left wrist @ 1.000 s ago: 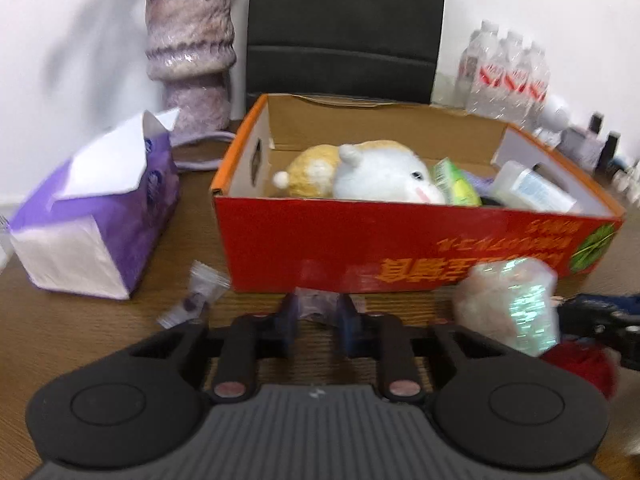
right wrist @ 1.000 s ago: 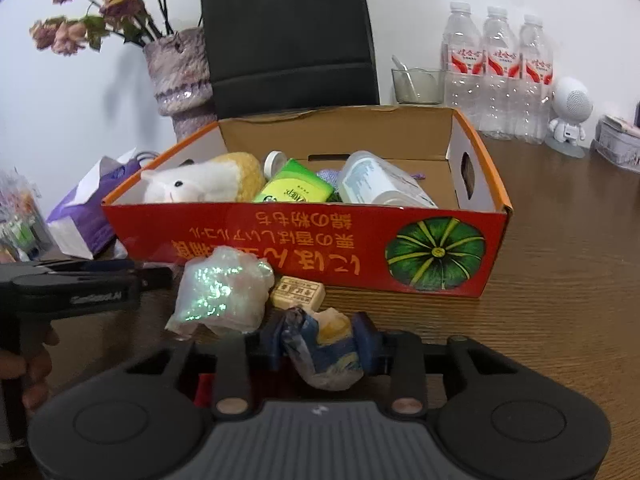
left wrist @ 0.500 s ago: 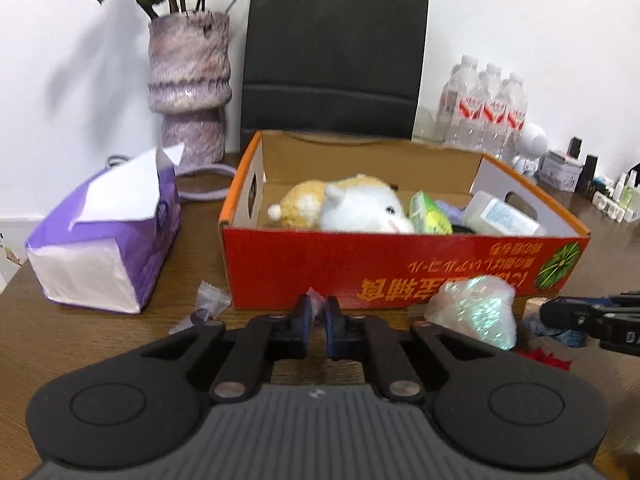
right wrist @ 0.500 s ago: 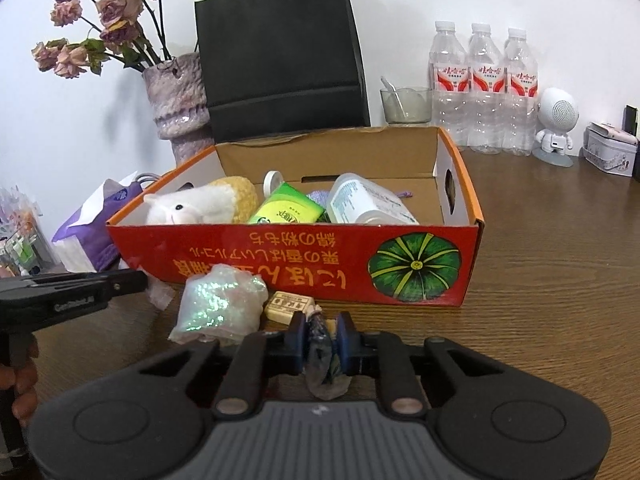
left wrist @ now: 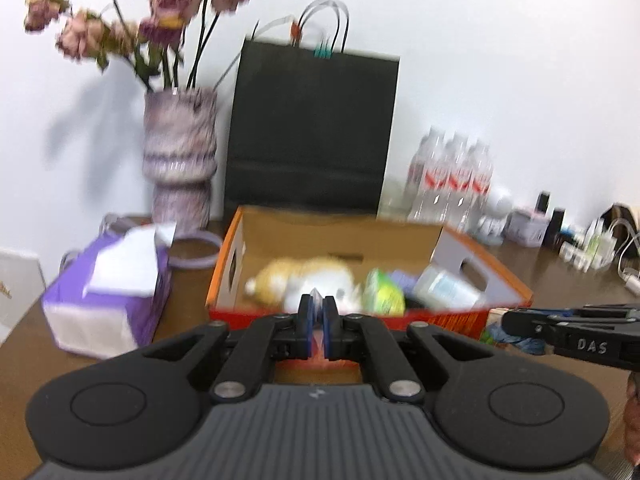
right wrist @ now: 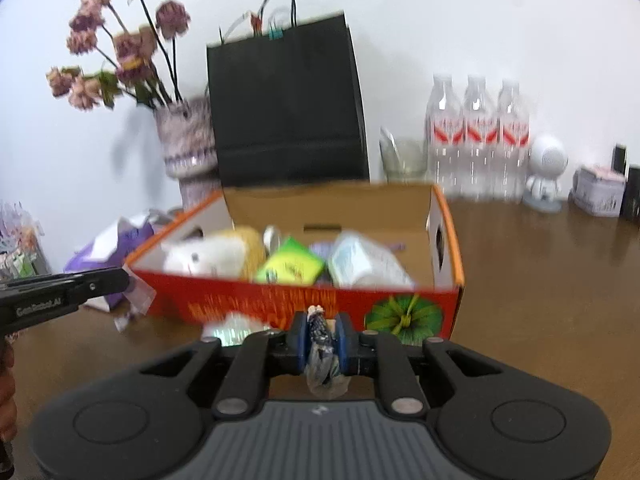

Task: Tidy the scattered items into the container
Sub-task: 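Drop the wrapped items into the box by opening both grippers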

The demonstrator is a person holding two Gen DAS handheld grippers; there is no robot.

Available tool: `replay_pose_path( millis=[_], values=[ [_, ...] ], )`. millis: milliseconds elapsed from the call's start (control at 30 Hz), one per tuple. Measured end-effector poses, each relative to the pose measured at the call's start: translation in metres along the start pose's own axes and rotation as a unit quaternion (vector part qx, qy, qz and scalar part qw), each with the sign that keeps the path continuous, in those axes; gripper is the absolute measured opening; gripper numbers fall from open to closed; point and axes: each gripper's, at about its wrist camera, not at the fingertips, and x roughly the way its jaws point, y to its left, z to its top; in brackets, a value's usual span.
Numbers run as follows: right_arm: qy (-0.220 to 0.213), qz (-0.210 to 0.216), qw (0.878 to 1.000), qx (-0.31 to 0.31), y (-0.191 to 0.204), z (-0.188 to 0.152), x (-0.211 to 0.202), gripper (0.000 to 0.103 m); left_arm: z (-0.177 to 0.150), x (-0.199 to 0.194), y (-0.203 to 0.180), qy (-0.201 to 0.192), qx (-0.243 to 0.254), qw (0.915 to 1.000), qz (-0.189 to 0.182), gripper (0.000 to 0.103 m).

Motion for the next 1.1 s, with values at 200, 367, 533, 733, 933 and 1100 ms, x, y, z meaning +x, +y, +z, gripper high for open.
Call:
replay_pose_path(
  millis=[200,367,533,733,933,1100],
  values=[
    [-0.038,-0.014,0.999,-0.002,0.000,0.036,0.001,0.014,0.034,0.014,-0.014,-0.039,-0.019,0.9988,-0.022,0.005],
    [-0.051,-0.006,0.998,0.032,-0.002,0.062,0.026,0.014,0.051,0.050,-0.020,-0.043,-0.037,0.9981,-0.025,0.005],
    [-0.046,-0.001,0.999,0.023,0.003,0.078,0.060,0.014,0.053,0.085,-0.017,-0.021,-0.042,0.9985,-0.027,0.005],
    [-0.009,-0.006,1.000,0.020,0.000,0.073,0.087,0.014,0.046,0.100,-0.007,0.005,-0.049,0.9987,-0.016,0.005],
    [0.006,-0.004,1.000,0.027,-0.006,0.070,0.093,0.054,0.045,0.103,-0.010,0.021,-0.041,0.9989,-0.004,0.055],
    [0.019,-0.036,0.998,0.047,-0.021,0.075,0.090,0.103,0.047,0.106,0.001,0.036,-0.052,0.9938,0.091,0.103]
  ],
)
